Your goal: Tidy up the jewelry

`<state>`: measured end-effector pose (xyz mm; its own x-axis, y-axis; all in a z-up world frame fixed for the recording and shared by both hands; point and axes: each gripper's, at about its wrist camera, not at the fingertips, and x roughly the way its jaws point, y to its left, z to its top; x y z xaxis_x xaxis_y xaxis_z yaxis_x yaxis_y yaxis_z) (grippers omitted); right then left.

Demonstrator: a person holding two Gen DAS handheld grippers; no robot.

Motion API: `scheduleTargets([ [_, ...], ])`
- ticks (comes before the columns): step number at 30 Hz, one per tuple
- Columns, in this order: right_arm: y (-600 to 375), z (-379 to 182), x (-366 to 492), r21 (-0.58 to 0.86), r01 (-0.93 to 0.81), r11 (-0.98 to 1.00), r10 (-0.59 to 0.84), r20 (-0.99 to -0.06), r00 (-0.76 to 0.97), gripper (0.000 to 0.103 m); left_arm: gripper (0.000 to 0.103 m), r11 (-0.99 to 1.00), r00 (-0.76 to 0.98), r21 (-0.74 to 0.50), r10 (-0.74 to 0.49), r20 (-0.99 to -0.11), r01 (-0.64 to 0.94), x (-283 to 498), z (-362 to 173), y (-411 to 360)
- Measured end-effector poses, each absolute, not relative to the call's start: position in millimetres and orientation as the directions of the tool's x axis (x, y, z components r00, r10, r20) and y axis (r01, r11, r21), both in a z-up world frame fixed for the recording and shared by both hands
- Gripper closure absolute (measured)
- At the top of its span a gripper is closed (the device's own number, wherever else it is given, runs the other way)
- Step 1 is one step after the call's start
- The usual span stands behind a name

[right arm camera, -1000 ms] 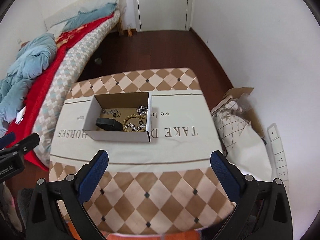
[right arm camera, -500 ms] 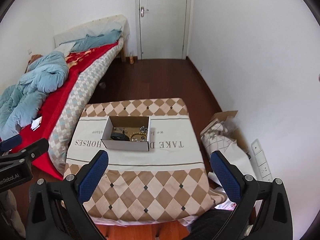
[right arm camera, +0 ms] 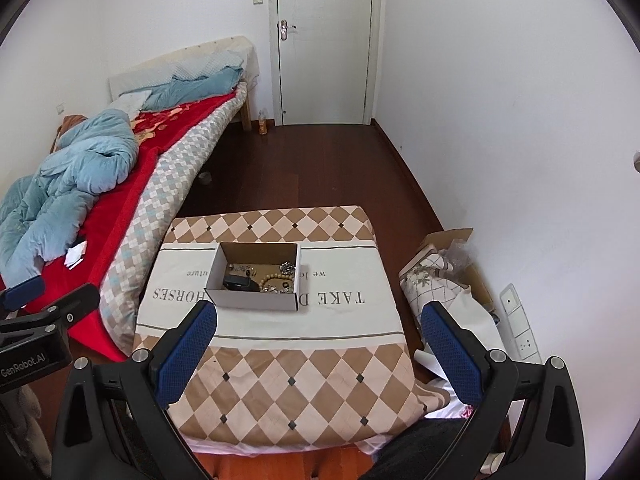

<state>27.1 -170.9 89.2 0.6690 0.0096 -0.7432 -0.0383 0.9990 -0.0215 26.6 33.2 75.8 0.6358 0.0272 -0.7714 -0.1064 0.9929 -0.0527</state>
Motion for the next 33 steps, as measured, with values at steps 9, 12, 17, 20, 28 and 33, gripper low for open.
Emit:
scheduleTargets([
  [9,-163,56,77,-0.043,-0.037,0.998,-0.008,-0.759,0.652,0.0,0.001,0.989,0.597,-0.035,0.059,-0.8,-0.145,67,49,43],
  [12,-162,46,91,-0.043,-0.032,0.999,-0.013,-0.769,0.64,0.0,0.001,0.988,0.588,-0.031,0.064,-0.806,-0.151,79,42,46],
  [17,-159,30,108,-0.048,-0.042,0.998,-0.012,-0.787,0.617,0.0,0.001,0.989,0.579,-0.016,0.073,-0.812,-0.148,97,34,46],
  [20,-157,26,115,-0.051,-0.047,0.998,-0.012,-0.792,0.61,0.0,0.001,0.99,0.577,-0.012,0.073,-0.814,-0.143,104,33,44],
  [28,-150,28,127,-0.062,-0.062,0.996,-0.011,-0.792,0.61,0.0,0.001,0.991,0.581,-0.01,0.07,-0.811,-0.133,109,33,40],
  [33,-148,29,128,-0.062,-0.064,0.996,-0.011,-0.791,0.612,0.0,0.001,0.991,0.582,-0.009,0.069,-0.81,-0.13,108,34,40],
])
